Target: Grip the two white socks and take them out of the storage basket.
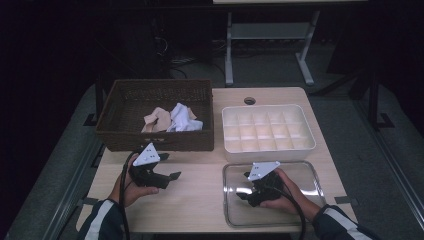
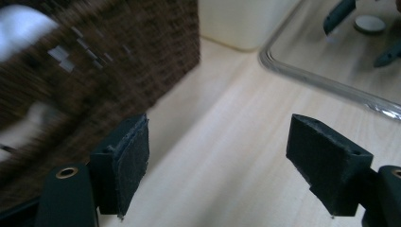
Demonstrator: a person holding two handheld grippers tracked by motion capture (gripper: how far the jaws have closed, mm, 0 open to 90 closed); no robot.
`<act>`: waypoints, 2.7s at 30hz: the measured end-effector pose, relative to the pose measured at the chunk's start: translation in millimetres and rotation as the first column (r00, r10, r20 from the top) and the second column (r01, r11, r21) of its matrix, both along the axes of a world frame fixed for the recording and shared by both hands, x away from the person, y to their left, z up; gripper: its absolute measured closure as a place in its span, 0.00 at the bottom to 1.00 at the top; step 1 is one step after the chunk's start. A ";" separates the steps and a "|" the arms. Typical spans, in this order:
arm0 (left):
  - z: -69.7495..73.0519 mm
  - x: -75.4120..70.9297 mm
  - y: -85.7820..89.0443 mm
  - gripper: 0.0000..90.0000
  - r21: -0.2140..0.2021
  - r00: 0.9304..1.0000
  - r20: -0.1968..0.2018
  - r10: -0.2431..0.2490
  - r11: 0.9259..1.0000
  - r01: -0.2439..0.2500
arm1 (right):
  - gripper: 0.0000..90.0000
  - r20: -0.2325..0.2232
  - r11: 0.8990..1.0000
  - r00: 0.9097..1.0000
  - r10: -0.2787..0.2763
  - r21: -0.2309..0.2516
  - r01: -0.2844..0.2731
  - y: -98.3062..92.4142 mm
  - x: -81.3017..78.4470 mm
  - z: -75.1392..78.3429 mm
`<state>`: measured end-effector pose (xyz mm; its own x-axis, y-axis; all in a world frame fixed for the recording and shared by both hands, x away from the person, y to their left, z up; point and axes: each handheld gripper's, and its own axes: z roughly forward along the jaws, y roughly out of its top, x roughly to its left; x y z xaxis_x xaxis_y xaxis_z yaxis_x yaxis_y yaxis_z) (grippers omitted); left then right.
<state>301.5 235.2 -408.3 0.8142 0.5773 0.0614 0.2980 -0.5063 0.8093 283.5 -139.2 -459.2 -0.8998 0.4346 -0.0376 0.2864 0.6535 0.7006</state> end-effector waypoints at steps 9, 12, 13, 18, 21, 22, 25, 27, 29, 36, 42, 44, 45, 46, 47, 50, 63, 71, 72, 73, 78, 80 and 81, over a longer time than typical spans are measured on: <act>58.4 27.6 5.4 0.26 -0.008 0.991 0.127 0.048 0.999 -0.048 | 0.30 -0.020 1.000 1.000 -0.017 0.009 0.017 -2.3 1.6 -1.3; 67.6 46.5 1.0 0.26 0.019 0.991 0.125 0.057 0.998 -0.059 | 0.30 -0.025 1.000 0.999 -0.021 0.011 0.021 -4.0 1.9 -0.8; 69.2 53.2 -0.7 0.26 0.028 0.990 0.126 0.059 0.998 -0.063 | 0.30 -0.021 1.000 1.000 -0.018 0.010 0.018 -4.8 2.4 -0.8; 73.0 89.5 -8.6 0.26 0.080 0.995 0.075 0.066 0.994 -0.072 | 0.30 -0.033 1.000 0.999 -0.022 0.014 0.023 -6.9 1.4 -0.1; 71.9 106.1 -11.9 0.25 0.126 0.995 0.064 0.083 0.988 -0.090 | 0.29 -0.058 1.000 0.998 -0.023 0.017 0.024 -6.2 0.5 -1.5; 69.5 123.1 -13.6 0.24 0.147 0.995 0.037 0.089 0.985 -0.094 | 0.29 -0.047 1.000 0.999 -0.012 0.007 0.012 -6.6 1.0 -2.0; 66.3 145.4 -17.6 0.24 0.159 0.995 -0.003 0.104 0.982 -0.102 | 0.29 -0.050 1.000 0.999 -0.013 0.007 0.013 -6.5 -0.1 -1.7; 66.0 154.5 -21.5 0.24 0.191 0.995 0.001 0.098 0.977 -0.097 | 0.29 -0.048 1.000 0.999 -0.015 0.007 0.015 -7.9 0.9 -2.2; 67.3 164.7 -24.7 0.24 0.189 0.994 0.016 0.108 0.976 -0.109 | 0.29 -0.057 1.000 0.998 -0.015 0.008 0.015 -8.6 1.5 -3.2; 42.4 190.2 -32.3 0.25 0.264 0.975 -0.164 0.146 0.959 -0.100 | 0.29 -0.075 1.000 0.997 -0.004 0.008 0.005 -10.8 1.5 -3.8; 27.3 203.9 -43.4 0.25 0.403 0.949 -0.274 0.155 0.915 -0.033 | 0.28 -0.079 1.000 0.997 0.010 0.005 -0.009 -13.1 2.1 -4.1; 20.5 207.3 -48.8 0.25 0.470 0.950 -0.265 0.163 0.883 -0.021 | 0.28 -0.078 1.000 0.997 0.012 0.005 -0.012 -12.8 2.3 -4.1; 16.7 209.5 -50.8 0.26 0.495 0.946 -0.271 0.180 0.868 -0.023 | 0.28 -0.078 1.000 0.997 0.014 0.005 -0.013 -12.6 2.4 -4.2; 11.7 212.8 -52.7 0.27 0.536 0.940 -0.277 0.201 0.844 -0.022 | 0.28 -0.080 1.000 0.997 0.012 0.006 -0.012 -12.5 2.3 -4.3; 8.7 214.0 -53.5 0.26 0.549 0.940 -0.274 0.202 0.836 -0.020 | 0.27 -0.081 1.000 0.997 0.010 0.005 -0.010 -12.7 1.9 -4.2; 4.7 217.7 -53.9 0.32 0.576 0.933 -0.294 0.210 0.817 -0.003 | 0.27 -0.080 1.000 0.997 0.015 0.011 -0.014 -13.3 2.3 -4.7; 29.0 209.5 -46.0 0.89 0.501 0.974 -0.154 0.167 0.862 -0.069 | 0.27 -0.077 1.000 0.997 0.015 0.008 -0.014 -13.1 2.1 -4.7; 57.3 195.7 -35.6 0.89 0.337 0.981 -0.058 0.184 0.929 -0.154 | 0.27 -0.079 1.000 0.997 0.015 0.009 -0.015 -11.7 1.5 -4.5; 59.4 194.1 -36.2 0.89 0.329 0.983 -0.046 0.179 0.932 -0.154 | 0.27 -0.079 1.000 0.997 0.015 0.009 -0.014 -11.5 1.4 -4.5; 62.0 192.4 -36.5 0.89 0.322 0.983 -0.036 0.181 0.933 -0.160 | 0.27 -0.083 1.000 0.997 0.012 0.009 -0.011 -11.1 1.1 -4.2; 73.9 184.3 -36.0 0.90 0.294 0.985 0.006 0.174 0.941 -0.168 | 0.27 -0.084 1.000 0.996 0.009 0.010 -0.009 -10.8 0.8 -4.3; 77.1 180.3 -34.2 0.90 0.263 0.985 0.010 0.171 0.950 -0.167 | 0.27 -0.072 1.000 0.997 0.014 0.003 -0.014 -11.0 1.4 -4.7; 78.5 177.9 -33.1 0.90 0.246 0.985 0.016 0.169 0.955 -0.168 | 0.27 -0.072 1.000 0.997 0.013 0.003 -0.013 -11.0 1.4 -4.6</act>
<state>479.4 202.2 -329.9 0.7071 0.6737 0.2150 0.3996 -0.6315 0.6645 284.9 -150.2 -463.8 -0.9058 0.4227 0.0286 0.3277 0.6561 0.6798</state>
